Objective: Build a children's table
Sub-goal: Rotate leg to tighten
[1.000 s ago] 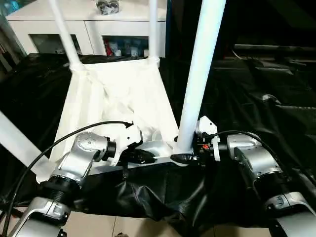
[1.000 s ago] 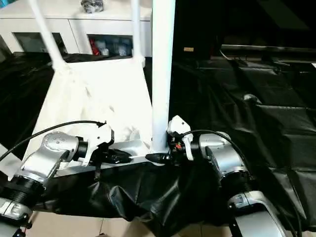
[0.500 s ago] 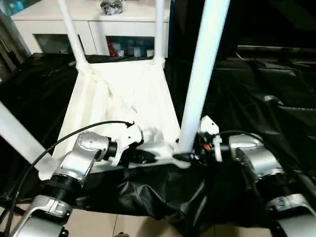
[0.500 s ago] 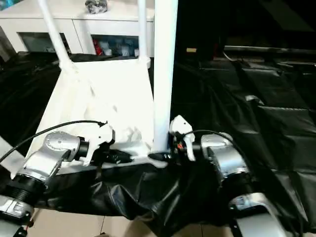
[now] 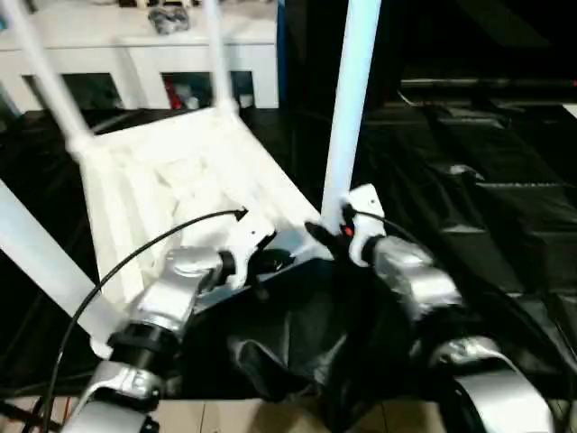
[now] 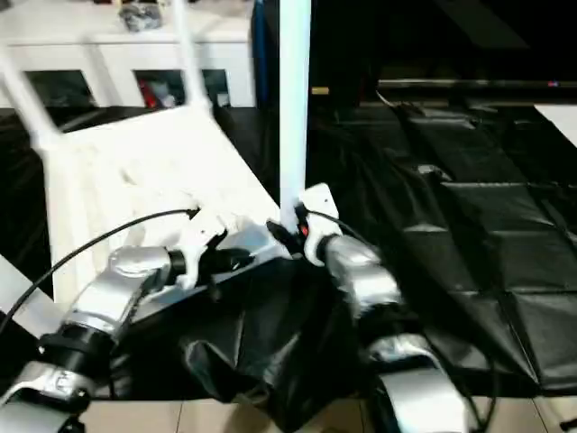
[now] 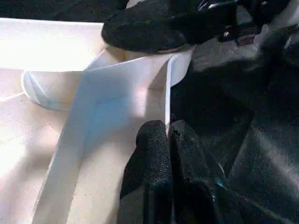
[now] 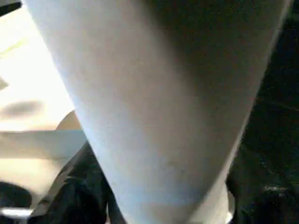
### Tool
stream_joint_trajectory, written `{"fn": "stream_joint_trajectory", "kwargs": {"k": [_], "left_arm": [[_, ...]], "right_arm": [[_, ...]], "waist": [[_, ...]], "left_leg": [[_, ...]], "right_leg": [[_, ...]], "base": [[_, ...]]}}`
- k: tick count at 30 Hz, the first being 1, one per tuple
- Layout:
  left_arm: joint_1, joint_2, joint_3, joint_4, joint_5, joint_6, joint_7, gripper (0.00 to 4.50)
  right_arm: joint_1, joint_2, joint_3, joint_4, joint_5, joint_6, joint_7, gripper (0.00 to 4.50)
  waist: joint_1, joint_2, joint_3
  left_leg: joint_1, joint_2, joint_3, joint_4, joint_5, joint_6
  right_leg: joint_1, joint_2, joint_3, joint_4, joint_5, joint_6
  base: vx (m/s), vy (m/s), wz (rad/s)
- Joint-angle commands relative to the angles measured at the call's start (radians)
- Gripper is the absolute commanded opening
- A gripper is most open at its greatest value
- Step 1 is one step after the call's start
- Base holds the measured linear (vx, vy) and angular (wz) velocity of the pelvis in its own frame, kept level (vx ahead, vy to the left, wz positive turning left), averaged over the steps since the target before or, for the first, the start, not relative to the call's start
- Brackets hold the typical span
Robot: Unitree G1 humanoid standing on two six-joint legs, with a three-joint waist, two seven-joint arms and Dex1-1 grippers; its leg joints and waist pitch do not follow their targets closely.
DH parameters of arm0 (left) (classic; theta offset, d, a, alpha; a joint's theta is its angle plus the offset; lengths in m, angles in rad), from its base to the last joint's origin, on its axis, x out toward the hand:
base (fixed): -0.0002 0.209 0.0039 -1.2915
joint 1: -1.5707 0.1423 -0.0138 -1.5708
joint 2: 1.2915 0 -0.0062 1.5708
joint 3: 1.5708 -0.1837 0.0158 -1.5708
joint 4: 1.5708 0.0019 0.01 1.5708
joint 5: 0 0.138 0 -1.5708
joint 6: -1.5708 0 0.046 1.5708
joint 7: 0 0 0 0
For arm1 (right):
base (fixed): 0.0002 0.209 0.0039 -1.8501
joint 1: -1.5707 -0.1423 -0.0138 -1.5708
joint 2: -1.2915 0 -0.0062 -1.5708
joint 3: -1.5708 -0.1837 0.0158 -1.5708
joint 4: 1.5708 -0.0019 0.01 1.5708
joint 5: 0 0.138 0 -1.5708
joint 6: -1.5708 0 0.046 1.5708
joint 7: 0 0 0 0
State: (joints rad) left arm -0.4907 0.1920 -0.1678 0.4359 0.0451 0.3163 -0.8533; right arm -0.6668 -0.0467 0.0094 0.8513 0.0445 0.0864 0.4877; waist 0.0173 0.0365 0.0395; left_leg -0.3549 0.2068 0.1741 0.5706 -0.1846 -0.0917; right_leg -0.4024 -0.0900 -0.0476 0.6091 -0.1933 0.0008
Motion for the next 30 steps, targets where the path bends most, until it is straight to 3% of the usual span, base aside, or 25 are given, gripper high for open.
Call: {"fn": "stream_joint_trajectory", "kwargs": {"k": [1,8,13,16,20,23,30], "left_arm": [[-0.003,-0.068,-0.066,-0.047,-0.028,-0.010,-0.028,0.00],[-0.008,-0.006,-0.084,-0.045,-0.043,-0.052,-0.130,0.00],[-0.017,0.076,-0.106,-0.031,-0.055,-0.098,-0.282,0.00],[-0.028,0.111,-0.115,-0.005,-0.042,-0.127,-0.331,0.00],[-0.040,0.149,-0.127,0.024,-0.026,-0.152,-0.383,0.00],[-0.041,0.160,-0.131,0.025,-0.034,-0.155,-0.407,0.00],[-0.038,0.159,-0.131,0.032,-0.047,-0.167,-0.428,0.00]], "right_arm": [[0.014,0.083,0.098,0.054,-0.021,0.032,0.093,3.60],[0.053,-0.006,0.181,-0.042,-0.032,-0.070,0.350,3.76],[0.094,-0.121,0.227,-0.141,0.002,-0.083,0.615,3.76],[0.099,-0.162,0.230,-0.167,0.026,-0.043,0.708,3.76],[0.114,-0.202,0.248,-0.210,0.039,0.010,0.814,3.76],[0.123,-0.210,0.256,-0.229,0.047,0.033,0.842,3.54],[0.141,-0.209,0.260,-0.273,0.070,0.082,0.879,3.04]], "waist": [[0.007,-0.005,-0.056],[0.008,-0.007,-0.055],[0.024,-0.003,-0.057],[0.034,-0.001,-0.055],[0.047,0.000,-0.051],[0.049,-0.002,-0.053],[0.055,-0.003,-0.055]], "left_leg": [[-0.009,0.008,0.003,-0.059,-0.194,0.056],[-0.008,0.010,0.005,-0.057,-0.208,0.073],[-0.005,0.016,0.008,-0.053,-0.186,0.101],[-0.001,0.018,0.009,-0.053,-0.202,0.105],[0.006,0.020,0.008,-0.059,-0.257,0.072],[0.002,0.019,0.005,-0.061,-0.242,0.060],[0.000,0.018,0.006,-0.058,-0.202,0.068]], "right_leg": [[0.052,-0.035,0.027,-0.075,-0.147,-0.242],[0.053,-0.035,0.026,-0.076,-0.145,-0.253],[0.055,-0.033,0.024,-0.067,-0.083,-0.278],[0.051,-0.033,0.023,-0.066,-0.080,-0.293],[0.047,-0.035,0.026,-0.073,-0.171,-0.275],[0.051,-0.037,0.026,-0.071,-0.165,-0.267],[0.052,-0.037,0.025,-0.066,-0.119,-0.274]], "base": [[0.000,0.000,0.00],[0.000,0.000,0.00],[0.000,0.000,0.00],[0.000,0.000,0.00],[0.000,0.000,0.00],[0.000,0.000,0.00],[0.000,0.000,0.00]]}}
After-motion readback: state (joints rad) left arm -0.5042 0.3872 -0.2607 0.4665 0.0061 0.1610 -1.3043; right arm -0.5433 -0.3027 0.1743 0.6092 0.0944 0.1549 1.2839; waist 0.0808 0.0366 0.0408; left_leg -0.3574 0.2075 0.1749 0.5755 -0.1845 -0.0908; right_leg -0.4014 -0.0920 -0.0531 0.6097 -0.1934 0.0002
